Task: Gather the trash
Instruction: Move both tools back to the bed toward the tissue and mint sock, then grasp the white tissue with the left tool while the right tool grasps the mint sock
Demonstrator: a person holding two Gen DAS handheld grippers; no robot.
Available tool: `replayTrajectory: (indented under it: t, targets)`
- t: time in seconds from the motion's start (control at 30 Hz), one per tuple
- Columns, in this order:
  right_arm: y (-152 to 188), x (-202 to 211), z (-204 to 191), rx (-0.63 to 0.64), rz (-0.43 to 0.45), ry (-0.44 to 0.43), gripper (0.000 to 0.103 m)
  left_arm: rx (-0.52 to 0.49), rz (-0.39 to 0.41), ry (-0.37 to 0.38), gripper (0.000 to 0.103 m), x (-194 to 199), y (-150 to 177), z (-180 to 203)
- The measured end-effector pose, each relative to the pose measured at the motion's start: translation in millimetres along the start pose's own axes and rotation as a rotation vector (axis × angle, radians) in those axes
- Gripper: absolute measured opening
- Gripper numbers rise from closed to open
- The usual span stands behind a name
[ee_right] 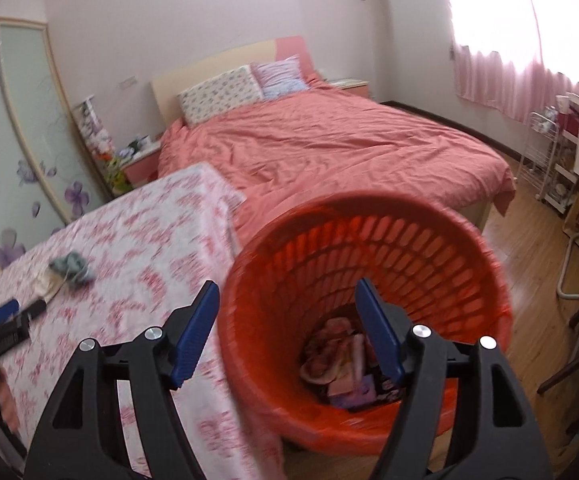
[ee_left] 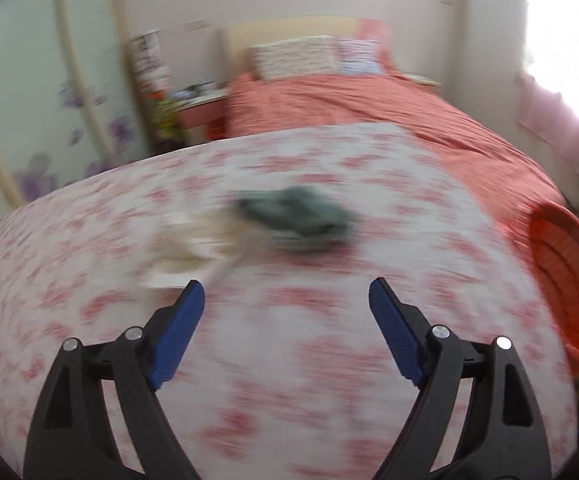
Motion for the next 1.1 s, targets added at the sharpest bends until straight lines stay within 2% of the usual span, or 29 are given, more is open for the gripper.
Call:
replayTrajectory:
  t: [0.13,0.3,0.47,0.57,0.73,0.93,1.1]
  targets:
    - [8.6,-10.7,-19.5,0.024,-0.038,-0.024,0.07,0.077,-0.039,-0.056,0.092,-32.0,-9.2,-46.4]
    - [14.9,-21.2,-34.0,0.037,-0.071,-0.038,0.07,0.048,-0.084,-0.071,0.096,-70.4,-23.0,-51.7]
    - [14.9,-27.3,-42.4,0.043,-0.085,-0.047,0.07,-0.029,-0.11,-0.11,0.096,-101.5,-27.6,-41.9]
    - [14.7,-30.3,-49.2,0.051,-0.09,-0.054,0.07,-0.035,-0.126,-0.089,0.084,-112.2,-27.9,-40.1]
    - [18.0,-35.8,-69.7,0.079,-0.104,-0.077,0.07,-0.006,-0.123,-0.071,0.08,-110.6,-25.5,-49.1]
    - [25.0,-44.0,-98.6,0.121,-0.124,-0.114,0.073,0.004,-0.131,-0.155,0.081,-91.6,3.2,-94.8]
    - [33.7,-60.1,-135.7,0.169,-0.162,-0.151,0.073,0.059,-0.148,-0.169,0.081,-72.8,31.8,-134.0]
Point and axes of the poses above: each gripper's, at about its wrist camera, not at the fingertips, and x roughly against the way its jaws point, z to its right, y to its underside, the point moved 6 cm from there along -x, roughly the way its jaws point, and after that the axes turned 7 degrees about -y, right-handed, at the moved point
